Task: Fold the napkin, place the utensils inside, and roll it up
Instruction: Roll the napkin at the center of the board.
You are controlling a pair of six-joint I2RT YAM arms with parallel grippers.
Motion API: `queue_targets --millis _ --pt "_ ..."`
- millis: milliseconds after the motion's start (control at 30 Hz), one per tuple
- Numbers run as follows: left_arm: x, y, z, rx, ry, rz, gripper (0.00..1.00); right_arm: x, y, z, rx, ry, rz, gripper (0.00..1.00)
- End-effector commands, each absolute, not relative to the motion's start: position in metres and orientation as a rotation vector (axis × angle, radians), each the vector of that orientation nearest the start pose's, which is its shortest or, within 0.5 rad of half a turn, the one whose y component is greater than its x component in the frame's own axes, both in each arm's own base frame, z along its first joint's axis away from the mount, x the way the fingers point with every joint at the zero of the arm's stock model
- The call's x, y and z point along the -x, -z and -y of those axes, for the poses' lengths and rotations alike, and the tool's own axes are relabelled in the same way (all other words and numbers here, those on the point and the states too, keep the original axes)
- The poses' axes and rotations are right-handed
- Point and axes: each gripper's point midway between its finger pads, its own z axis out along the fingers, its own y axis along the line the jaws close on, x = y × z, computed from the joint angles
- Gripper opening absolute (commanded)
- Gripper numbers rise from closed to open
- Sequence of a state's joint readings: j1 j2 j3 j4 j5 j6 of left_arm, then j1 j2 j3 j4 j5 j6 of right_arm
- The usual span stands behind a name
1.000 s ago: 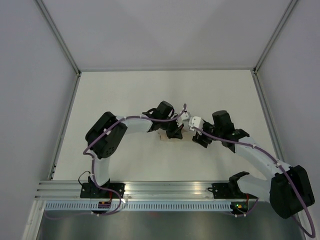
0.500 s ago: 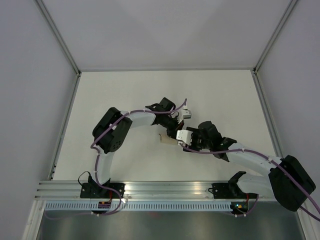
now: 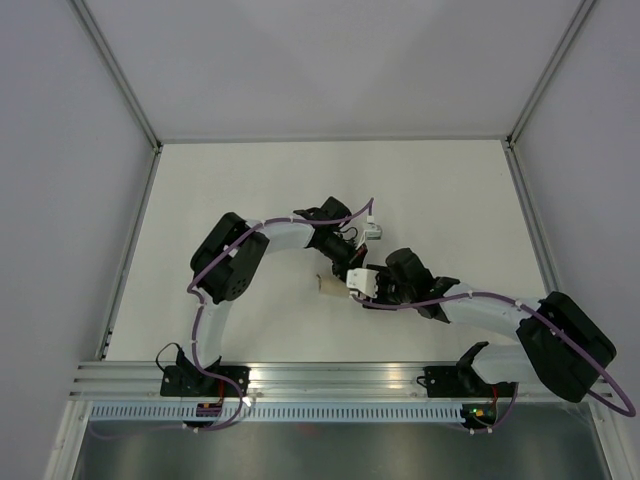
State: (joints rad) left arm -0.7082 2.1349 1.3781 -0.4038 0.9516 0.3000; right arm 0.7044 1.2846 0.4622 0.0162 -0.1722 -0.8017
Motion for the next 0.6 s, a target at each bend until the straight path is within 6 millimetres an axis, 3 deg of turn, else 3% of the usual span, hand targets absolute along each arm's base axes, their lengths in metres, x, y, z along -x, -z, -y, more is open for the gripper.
queue_targets --millis 0,67,100,233,400,500,567 --pt "-0.204 0.023 0.342 -1.489 1.333 -2.443 0.06 -0.239 -0.024 -0.202 1.676 -0.131 -1.656 0.61" --pt "-0.206 0.022 0.343 -1.490 1.325 -2.435 0.13 -0.238 -0.022 -0.201 1.684 -0.130 -1.663 0.56" --pt "-0.209 0.023 0.342 -1.490 1.299 -2.437 0.16 -0.237 -0.020 -0.200 1.687 -0.130 -1.671 0.44" --pt "-0.225 0.009 0.348 -1.428 1.258 -2.390 0.41 -0.234 -0.018 -0.197 1.698 -0.134 -1.688 0.25" --pt "-0.257 -0.020 0.357 -1.331 1.184 -2.249 0.47 -0.226 -0.012 -0.193 1.733 -0.157 -1.722 0.16" --pt "-0.281 -0.043 0.356 -1.230 1.109 -2.179 0.50 -0.221 -0.010 -0.192 1.757 -0.179 -1.743 0.13" --pt "-0.293 -0.048 0.349 -1.177 1.041 -2.158 0.52 -0.220 -0.010 -0.192 1.765 -0.190 -1.751 0.13"
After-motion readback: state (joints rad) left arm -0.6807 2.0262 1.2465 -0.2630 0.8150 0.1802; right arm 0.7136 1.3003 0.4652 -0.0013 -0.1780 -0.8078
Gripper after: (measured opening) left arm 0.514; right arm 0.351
